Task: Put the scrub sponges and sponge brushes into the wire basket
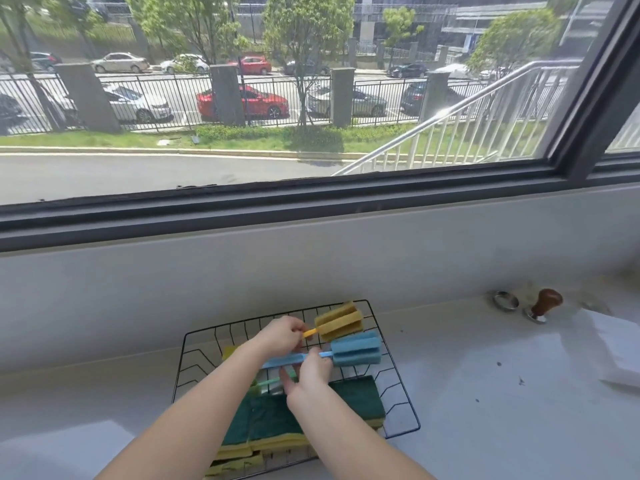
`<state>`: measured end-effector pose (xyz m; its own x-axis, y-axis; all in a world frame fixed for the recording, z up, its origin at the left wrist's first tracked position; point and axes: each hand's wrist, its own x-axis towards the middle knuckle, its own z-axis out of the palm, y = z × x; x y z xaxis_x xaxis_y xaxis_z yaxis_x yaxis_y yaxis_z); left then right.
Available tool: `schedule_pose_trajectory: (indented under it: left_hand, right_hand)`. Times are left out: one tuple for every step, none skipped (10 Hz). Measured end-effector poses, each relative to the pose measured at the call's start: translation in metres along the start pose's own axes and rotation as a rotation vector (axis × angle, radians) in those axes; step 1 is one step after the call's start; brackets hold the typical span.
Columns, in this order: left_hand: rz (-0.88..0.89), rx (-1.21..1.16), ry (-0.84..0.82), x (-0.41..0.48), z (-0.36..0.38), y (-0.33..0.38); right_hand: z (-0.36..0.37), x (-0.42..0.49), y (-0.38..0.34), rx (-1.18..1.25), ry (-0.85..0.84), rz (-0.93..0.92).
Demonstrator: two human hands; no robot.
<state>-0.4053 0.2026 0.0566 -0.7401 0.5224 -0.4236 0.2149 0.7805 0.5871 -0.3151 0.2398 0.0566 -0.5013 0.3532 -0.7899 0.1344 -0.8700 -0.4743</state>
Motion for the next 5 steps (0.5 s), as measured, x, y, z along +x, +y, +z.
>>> schedule_pose_trajectory:
  left_hand:
    - [-0.009,0.040,-0.029,0.004,0.003,0.001]
    - [-0.040,0.078,-0.018,0.001,0.008,-0.002]
    - [-0.073,0.081,-0.033,-0.005,0.013,-0.004]
    - [-0.060,0.138,0.000,-0.015,0.014,0.003]
    - [-0.023,0.220,0.099,-0.027,0.010,0.015]
  right_hand:
    - [0.005,0.004,-0.001,-0.033,0.003,0.032]
    - [0.004,0.005,-0.007,-0.033,-0.053,0.110]
    - [0.002,0.000,-0.014,-0.017,-0.088,0.163]
    - [-0.002,-0.006,-0.020,-0.022,-0.112,0.166]
    - [-0.008,-0.009,-0.022,-0.055,-0.099,0.124]
